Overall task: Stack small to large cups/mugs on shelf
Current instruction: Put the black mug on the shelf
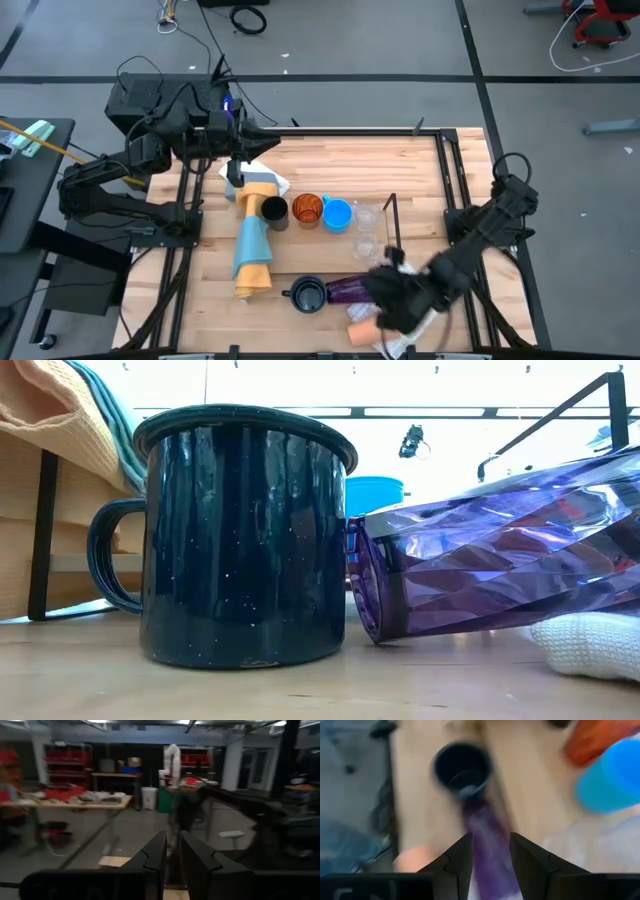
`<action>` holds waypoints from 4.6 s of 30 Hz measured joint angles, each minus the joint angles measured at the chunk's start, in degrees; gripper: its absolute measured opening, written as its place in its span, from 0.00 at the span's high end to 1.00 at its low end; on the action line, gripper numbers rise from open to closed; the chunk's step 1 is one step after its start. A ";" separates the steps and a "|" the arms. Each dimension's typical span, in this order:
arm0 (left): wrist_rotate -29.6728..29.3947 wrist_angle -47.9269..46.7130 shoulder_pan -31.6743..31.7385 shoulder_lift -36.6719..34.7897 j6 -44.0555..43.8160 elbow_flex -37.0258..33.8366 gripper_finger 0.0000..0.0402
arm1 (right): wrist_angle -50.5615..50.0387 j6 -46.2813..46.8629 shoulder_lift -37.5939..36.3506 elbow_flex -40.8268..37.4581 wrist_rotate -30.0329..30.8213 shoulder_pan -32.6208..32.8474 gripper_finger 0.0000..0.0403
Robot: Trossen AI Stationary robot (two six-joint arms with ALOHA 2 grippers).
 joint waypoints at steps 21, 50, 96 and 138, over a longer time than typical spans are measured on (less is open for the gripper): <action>-27.94 -21.47 -30.36 5.25 -6.58 0.01 0.89 | -26.62 -2.53 -0.02 23.28 22.77 -31.72 0.67; -50.03 -3.96 -44.28 39.05 -43.50 -0.02 0.98 | -10.09 -57.45 -3.69 37.94 -12.97 -73.55 0.67; -12.91 -30.93 -36.01 38.40 -55.28 2.34 0.55 | -12.08 -55.09 -3.87 37.89 -17.14 -72.84 0.67; -11.06 -31.51 -38.28 41.22 -59.47 2.25 0.59 | -12.06 -55.39 -3.87 37.87 -18.07 -72.86 0.67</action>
